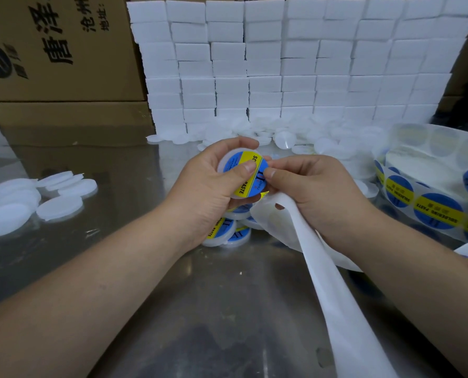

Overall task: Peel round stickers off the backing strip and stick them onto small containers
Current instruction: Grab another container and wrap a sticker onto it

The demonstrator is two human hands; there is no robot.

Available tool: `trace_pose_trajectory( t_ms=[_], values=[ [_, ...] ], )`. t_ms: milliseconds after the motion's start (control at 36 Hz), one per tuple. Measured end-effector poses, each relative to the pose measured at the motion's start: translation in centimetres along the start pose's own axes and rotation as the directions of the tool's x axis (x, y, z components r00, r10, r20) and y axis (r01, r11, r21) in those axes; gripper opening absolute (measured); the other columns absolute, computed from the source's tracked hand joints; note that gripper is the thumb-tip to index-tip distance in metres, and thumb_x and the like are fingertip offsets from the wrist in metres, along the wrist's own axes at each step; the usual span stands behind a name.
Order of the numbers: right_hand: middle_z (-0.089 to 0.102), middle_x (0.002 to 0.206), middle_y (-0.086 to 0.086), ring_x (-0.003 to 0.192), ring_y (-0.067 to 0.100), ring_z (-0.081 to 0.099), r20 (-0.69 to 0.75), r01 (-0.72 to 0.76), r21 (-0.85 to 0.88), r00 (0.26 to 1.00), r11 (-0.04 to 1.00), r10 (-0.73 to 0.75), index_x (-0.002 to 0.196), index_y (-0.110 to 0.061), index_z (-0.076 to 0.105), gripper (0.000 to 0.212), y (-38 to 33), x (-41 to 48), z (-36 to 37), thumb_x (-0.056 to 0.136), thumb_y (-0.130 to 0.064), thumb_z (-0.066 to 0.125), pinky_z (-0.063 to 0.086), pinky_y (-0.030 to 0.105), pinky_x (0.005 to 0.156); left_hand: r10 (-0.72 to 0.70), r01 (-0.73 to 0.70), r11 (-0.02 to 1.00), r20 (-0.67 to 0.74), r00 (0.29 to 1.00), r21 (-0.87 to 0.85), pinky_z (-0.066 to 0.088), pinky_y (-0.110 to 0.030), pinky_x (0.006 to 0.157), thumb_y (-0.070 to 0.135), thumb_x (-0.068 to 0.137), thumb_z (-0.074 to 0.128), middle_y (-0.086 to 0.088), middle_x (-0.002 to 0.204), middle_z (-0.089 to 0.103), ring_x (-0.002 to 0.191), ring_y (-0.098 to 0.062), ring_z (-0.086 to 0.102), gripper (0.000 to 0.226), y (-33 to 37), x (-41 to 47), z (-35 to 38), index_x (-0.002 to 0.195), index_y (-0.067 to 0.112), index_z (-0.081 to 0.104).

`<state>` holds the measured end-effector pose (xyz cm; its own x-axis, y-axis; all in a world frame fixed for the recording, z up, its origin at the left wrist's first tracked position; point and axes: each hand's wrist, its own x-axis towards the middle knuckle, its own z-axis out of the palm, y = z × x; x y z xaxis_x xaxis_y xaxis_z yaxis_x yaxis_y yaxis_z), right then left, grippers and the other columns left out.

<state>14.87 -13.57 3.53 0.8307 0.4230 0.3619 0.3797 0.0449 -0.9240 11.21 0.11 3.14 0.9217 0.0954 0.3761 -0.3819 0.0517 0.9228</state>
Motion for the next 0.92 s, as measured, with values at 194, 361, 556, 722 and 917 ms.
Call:
trace_pose_trajectory(
  t_ms=[194,361,556,722,917],
  values=[
    [0.069,0.06,-0.014,0.057,-0.005,0.06,-0.023,0.026,-0.079,0.999,0.997,-0.028,0.069,-0.026,0.071,0.024,0.1,0.0,0.0,0.086,-0.013,0.06,0.047,0.01,0.056,0.087,-0.08,0.99,-0.055,0.995,0.116,0.057,-0.026,0.064,0.004,0.089,0.055,0.006,0.082,0.072,0.074,-0.012,0.069,0.026,0.1,-0.2,0.3,0.087,0.029,0.064],
    [0.058,0.048,-0.013,0.042,-0.002,0.044,-0.085,0.027,-0.227,0.995,0.974,-0.047,0.056,-0.029,0.07,0.027,0.6,0.1,0.0,0.082,-0.028,0.063,0.033,0.009,0.041,0.252,-0.22,0.94,-0.099,0.963,0.26,0.056,-0.027,0.076,0.005,0.089,0.054,0.008,0.089,0.072,0.082,-0.011,0.068,0.027,0.5,-0.7,1.1,0.086,0.032,0.06],
    [0.06,0.067,0.008,0.052,0.002,0.043,-0.207,-0.069,-0.348,0.978,0.935,-0.005,0.075,-0.004,0.068,0.028,1.4,1.1,-1.3,0.084,-0.029,0.057,0.033,0.015,0.046,0.288,-0.246,0.953,-0.28,0.916,0.176,0.047,-0.018,0.046,0.016,0.094,0.049,-0.001,0.082,0.069,0.053,-0.014,0.067,0.015,2.4,-0.5,0.6,0.093,0.031,0.05],
    [0.061,0.063,-0.013,0.064,-0.002,0.051,-0.079,0.093,-0.244,0.99,0.965,-0.116,0.056,-0.023,0.06,0.032,0.2,0.2,-0.3,0.073,-0.046,0.047,0.037,0.011,0.06,0.122,-0.057,0.951,-0.201,0.972,0.303,0.042,-0.019,0.037,0.03,0.092,0.049,0.001,0.065,0.062,0.033,-0.012,0.046,0.01,1.1,-0.6,1.1,0.084,0.03,0.054],
    [0.044,0.056,-0.001,0.054,0.006,0.036,0.033,0.233,-0.42,0.97,0.877,-0.242,0.061,-0.01,0.046,0.04,0.1,-0.5,0.1,0.082,-0.044,0.047,0.03,0.028,0.053,0.192,-0.145,0.897,-0.074,0.978,0.418,0.035,-0.009,0.04,0.026,0.095,0.042,0.018,0.048,0.054,0.038,0.002,0.048,0.023,1.1,-1.2,1.5,0.075,0.026,0.052]
  ],
)
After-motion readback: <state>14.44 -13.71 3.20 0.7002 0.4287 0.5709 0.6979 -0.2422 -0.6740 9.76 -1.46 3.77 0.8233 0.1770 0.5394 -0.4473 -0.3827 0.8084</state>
